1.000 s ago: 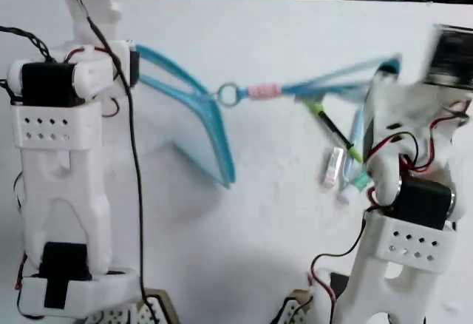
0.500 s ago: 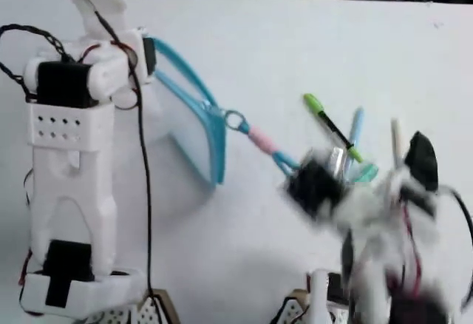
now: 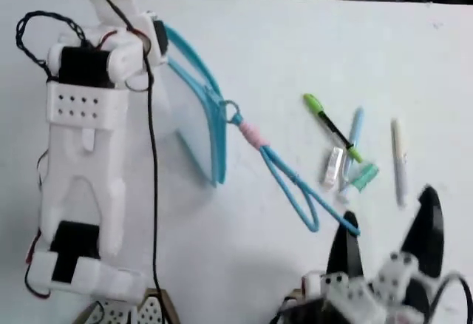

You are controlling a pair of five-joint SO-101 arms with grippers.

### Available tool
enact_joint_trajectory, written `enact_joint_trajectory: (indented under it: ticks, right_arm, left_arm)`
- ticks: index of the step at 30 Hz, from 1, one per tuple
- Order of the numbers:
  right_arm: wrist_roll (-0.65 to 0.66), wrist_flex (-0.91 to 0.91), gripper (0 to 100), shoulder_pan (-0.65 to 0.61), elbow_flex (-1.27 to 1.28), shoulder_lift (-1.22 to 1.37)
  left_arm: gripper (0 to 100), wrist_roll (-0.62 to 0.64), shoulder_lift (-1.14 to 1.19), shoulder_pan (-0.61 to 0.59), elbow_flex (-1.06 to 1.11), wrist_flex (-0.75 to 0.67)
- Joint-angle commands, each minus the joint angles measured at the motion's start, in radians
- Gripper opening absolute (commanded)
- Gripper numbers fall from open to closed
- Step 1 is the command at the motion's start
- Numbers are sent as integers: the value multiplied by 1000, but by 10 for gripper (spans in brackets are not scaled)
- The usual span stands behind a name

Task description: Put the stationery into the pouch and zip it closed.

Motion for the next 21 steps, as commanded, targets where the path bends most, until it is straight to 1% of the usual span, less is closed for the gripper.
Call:
enact_joint_trajectory:
  ticks: [1,4,7,9,10,12,13,16,19,21]
  right_arm:
    - [-68,19,368,-104,21,177]
    - [-150,16,368,-272,26,334]
    - [-290,-1,368,-503,18,484]
    - [-397,-47,368,-662,-15,568]
    - [-446,-71,368,-731,-43,604]
    - [-517,-105,368,-826,-120,673]
    - [-535,-108,368,-849,-166,700]
    - [-551,-73,368,-854,-315,759]
    - [-551,4,368,-854,-462,762]
    - [-551,24,368,-854,-546,748]
  left_arm:
    - [23,15,99,4,-78,29]
    - [23,15,156,4,-144,46]
    - [23,15,211,4,-192,83]
    - [23,15,239,4,-212,104]
    - [23,15,246,2,-218,112]
    - [23,15,252,-4,-216,117]
    - [23,15,251,-5,-213,117]
    - [23,14,252,-22,-216,132]
    - [23,14,252,-30,-216,135]
    - [23,14,252,-33,-216,130]
